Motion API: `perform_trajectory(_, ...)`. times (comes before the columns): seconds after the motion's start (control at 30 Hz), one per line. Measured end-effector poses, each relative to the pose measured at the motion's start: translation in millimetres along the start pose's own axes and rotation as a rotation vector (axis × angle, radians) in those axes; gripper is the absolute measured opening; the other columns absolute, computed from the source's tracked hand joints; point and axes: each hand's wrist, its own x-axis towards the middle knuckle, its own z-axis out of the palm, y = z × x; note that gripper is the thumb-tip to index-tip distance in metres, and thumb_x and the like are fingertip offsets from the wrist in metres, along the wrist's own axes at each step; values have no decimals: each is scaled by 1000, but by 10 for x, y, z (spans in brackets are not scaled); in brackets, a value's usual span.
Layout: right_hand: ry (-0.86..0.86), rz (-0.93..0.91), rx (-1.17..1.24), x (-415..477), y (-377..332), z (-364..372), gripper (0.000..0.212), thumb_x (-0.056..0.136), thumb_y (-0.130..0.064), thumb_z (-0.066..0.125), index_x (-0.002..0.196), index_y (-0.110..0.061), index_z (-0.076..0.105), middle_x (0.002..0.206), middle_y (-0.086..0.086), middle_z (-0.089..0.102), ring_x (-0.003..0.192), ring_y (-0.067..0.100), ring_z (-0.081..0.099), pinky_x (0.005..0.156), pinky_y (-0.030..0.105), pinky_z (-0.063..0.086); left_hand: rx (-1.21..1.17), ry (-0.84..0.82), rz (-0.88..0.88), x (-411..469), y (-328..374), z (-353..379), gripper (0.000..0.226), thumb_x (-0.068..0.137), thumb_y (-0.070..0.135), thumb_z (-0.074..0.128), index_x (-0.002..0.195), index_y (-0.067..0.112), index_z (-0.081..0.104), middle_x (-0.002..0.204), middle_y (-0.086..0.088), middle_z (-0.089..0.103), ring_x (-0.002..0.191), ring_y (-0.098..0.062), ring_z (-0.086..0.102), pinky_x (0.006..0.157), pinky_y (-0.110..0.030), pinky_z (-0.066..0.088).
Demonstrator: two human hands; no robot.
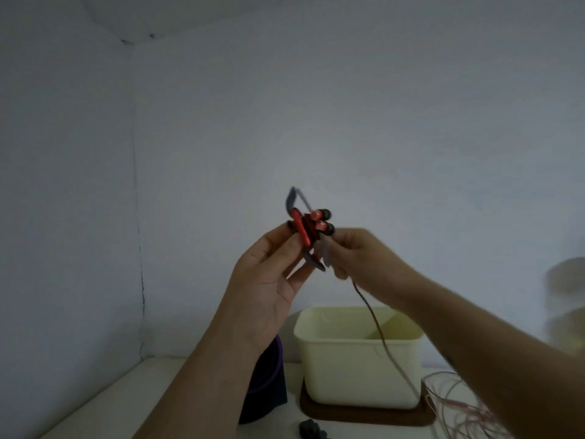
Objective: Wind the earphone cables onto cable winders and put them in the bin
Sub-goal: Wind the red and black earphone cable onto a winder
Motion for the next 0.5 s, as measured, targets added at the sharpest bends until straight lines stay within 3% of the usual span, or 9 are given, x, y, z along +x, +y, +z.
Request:
perform_trajectory(0.17,-107,-91,-399,-178,-45,82,22,98,-26,47,96,-21,69,55,-12,48,45,3,41,50,13,33,30,284,17,50,-56,-221,16,89,9,58,100,10,69,92,-2,73,88,-9,67,78,-24,56)
perform_trajectory(0.23,-162,-102,-537,-215,-95,67,23,98,-27,46,102,-22,68,70,-14,58,54,-1,49,55,12,36,110,335,26,58,-90,-289,15,92,7,57,102,10,68,93,-2,72,87,-8,66,75,-23,54)
perform_trajectory(0.33,-166,-147,-653,-238,-248,3,24,98,-30,45,103,-23,67,86,-9,67,59,0,52,57,13,38,333,398,78,64,-147,-331,13,90,6,61,98,12,68,89,0,73,80,-4,68,69,-18,55)
perform_trajectory(0.5,-103,-194,-718,-139,-504,-185,27,97,-31,45,94,-17,69,73,-6,62,55,5,50,53,15,39,617,380,97,37,-234,-295,13,86,7,66,94,17,67,87,4,75,81,-9,71,73,-21,55)
